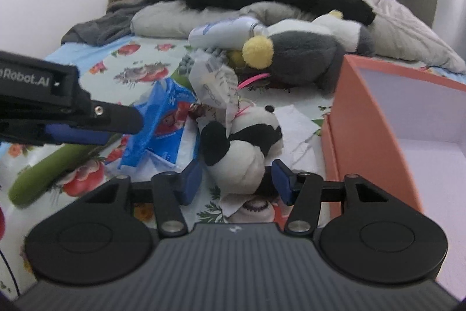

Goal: Organize soft objects
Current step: 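Reach the left tool to the blue tissue pack while the right tool reaches the panda plush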

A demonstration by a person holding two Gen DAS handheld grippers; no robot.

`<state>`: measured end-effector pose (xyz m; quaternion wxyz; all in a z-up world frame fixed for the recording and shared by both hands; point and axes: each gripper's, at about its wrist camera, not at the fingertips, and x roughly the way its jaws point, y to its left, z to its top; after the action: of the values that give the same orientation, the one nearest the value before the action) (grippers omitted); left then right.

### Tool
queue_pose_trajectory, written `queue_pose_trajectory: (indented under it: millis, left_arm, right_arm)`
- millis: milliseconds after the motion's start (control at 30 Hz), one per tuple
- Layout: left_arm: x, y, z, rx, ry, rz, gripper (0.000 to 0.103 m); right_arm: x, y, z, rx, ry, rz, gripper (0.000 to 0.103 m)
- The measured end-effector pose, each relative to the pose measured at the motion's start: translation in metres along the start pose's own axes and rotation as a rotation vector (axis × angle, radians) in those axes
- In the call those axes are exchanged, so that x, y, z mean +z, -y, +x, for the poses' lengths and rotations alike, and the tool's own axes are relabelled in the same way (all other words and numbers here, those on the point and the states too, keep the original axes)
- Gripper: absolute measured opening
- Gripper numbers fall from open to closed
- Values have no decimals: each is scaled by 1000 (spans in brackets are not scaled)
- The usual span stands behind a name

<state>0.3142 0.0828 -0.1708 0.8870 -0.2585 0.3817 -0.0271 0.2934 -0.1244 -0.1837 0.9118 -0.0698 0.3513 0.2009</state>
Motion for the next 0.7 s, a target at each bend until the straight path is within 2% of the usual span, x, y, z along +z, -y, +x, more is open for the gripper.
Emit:
queue_pose_trajectory:
  millis: [100, 167, 333, 400, 467, 700]
  left_arm:
    - [2, -2, 18, 25, -24, 15, 54]
    - [2, -5, 28, 35, -36, 18, 52]
    - [1, -9, 43, 37, -48, 17, 31]
    - [1, -8, 44, 39, -50, 32, 26]
    - [0, -7, 41, 38, -37, 35, 22]
    - [0, -6, 18, 40, -1, 36, 12]
  right_arm:
    - [0, 0, 14, -2, -18, -17, 57]
    - [-1, -1, 22, -18, -25, -39, 62]
    - [-2, -5, 36, -13, -21, -68, 62]
    - [-1, -8, 40, -5, -24, -101, 60]
    - [0, -7, 40, -11, -23, -96, 51]
    - [3, -6, 18, -11, -3, -101, 45]
